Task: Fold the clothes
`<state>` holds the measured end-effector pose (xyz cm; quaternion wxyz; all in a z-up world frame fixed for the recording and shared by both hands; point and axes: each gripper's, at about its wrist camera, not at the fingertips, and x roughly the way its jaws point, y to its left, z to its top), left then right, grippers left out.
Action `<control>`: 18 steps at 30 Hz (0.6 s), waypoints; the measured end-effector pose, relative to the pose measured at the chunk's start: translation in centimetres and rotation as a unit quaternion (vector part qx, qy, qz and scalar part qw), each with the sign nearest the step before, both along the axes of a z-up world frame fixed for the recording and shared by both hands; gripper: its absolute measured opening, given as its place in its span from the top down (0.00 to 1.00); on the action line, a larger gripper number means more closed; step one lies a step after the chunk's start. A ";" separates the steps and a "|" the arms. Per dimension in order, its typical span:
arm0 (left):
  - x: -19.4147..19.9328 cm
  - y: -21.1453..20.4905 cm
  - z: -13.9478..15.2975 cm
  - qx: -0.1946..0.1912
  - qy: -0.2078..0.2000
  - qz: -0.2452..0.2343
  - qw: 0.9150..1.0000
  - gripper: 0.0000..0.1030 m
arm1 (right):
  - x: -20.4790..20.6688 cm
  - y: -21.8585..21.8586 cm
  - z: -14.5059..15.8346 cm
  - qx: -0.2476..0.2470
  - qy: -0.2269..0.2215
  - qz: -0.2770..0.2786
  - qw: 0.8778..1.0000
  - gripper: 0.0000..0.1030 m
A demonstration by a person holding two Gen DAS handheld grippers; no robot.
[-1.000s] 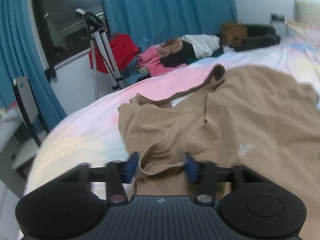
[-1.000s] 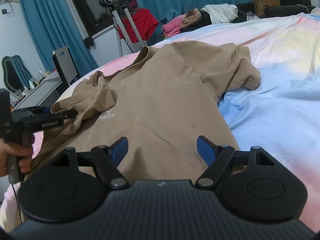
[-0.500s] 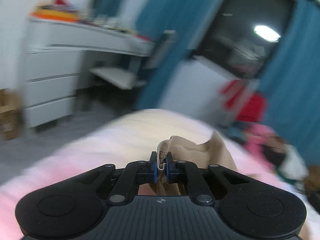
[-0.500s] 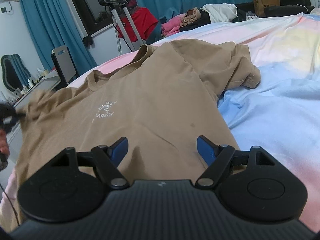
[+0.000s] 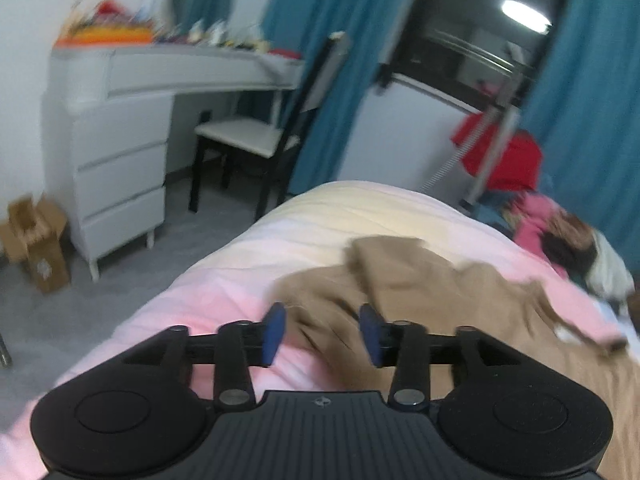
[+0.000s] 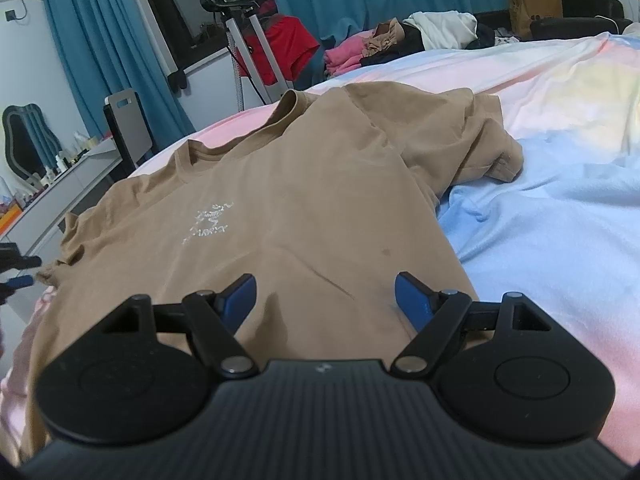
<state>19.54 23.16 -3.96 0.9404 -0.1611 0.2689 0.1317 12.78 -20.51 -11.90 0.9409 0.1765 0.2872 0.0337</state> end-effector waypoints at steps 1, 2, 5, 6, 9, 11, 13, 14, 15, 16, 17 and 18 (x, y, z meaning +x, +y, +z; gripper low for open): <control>-1.1 -1.5 0.7 0.017 -0.003 -0.016 1.000 0.53 | -0.1 0.0 0.1 0.000 -0.002 0.000 1.000 0.24; -2.1 -2.9 1.5 0.028 -0.007 -0.032 0.999 0.48 | -0.1 0.0 0.3 0.000 -0.003 0.001 1.000 0.24; -5.7 -6.9 3.7 0.031 -0.021 -0.077 0.996 0.39 | -0.6 -0.1 0.9 -0.002 -0.015 0.001 1.000 0.24; -6.8 -8.3 4.3 0.029 -0.026 -0.088 0.995 0.38 | -0.9 -0.2 1.2 -0.003 -0.021 0.001 1.000 0.24; -10.3 -12.4 6.2 0.011 -0.048 -0.116 0.992 0.13 | -1.9 -0.6 2.2 -0.008 -0.043 0.000 0.999 0.24; -12.4 -14.8 6.9 -0.014 -0.066 -0.145 0.987 0.03 | -2.5 -1.1 2.9 -0.010 -0.057 -0.005 0.998 0.24; -13.9 -16.7 6.8 -0.021 -0.068 -0.169 0.983 0.00 | -3.0 -2.2 3.6 0.001 -0.065 -0.021 0.998 0.24; -14.8 -17.6 6.5 -0.021 -0.069 -0.179 0.981 0.00 | -3.2 -2.9 3.9 0.014 -0.065 -0.029 0.997 0.24; -15.6 -18.4 6.1 -0.020 -0.069 -0.188 0.979 0.00 | -3.1 -3.7 3.7 0.042 -0.060 -0.035 0.997 0.24; -16.0 -18.8 5.5 -0.014 -0.066 -0.194 0.979 0.00 | -3.1 -4.6 3.5 0.070 -0.055 -0.041 0.995 0.23; -16.4 -19.2 5.0 -0.008 -0.063 -0.199 0.978 0.00 | -3.1 -5.4 3.4 0.098 -0.050 -0.047 0.993 0.23; -16.8 -19.6 4.4 -0.002 -0.059 -0.204 0.977 0.00 | -3.1 -6.3 3.2 0.125 -0.045 -0.053 0.990 0.23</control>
